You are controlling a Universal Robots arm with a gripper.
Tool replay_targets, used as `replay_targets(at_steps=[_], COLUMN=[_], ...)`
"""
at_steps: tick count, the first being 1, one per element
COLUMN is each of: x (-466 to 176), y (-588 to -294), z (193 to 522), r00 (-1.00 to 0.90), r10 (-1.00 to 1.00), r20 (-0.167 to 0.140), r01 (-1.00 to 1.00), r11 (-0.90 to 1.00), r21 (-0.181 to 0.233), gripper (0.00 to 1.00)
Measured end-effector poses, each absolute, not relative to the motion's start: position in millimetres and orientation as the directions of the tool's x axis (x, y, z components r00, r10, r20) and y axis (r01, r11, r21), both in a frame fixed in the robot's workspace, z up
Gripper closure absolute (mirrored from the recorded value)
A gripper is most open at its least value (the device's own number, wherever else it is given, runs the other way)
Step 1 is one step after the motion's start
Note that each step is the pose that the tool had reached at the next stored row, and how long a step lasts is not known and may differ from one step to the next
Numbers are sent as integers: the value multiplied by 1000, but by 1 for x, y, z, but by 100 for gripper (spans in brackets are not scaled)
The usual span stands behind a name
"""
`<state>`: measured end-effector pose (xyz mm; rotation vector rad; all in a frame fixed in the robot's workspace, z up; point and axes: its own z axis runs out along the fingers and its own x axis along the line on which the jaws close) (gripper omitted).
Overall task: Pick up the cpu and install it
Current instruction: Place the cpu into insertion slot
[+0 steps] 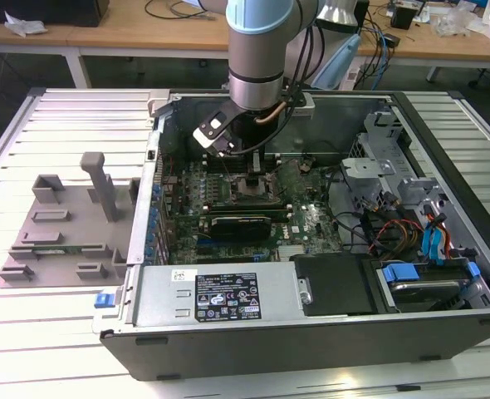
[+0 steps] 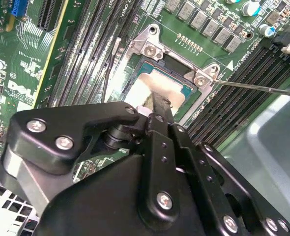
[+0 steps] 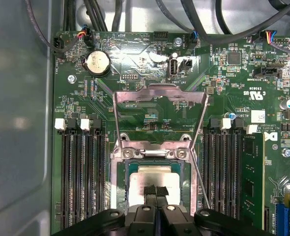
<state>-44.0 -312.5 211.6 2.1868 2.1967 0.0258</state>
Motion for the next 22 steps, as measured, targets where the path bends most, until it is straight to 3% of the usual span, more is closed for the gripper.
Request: replay_targets(at_steps=[22], x=[-44], y=[-313], z=[204], r00=[-4], r10=[1000], r20=[-18], r01=[999], r11=[5], r21=[41], gripper=[89])
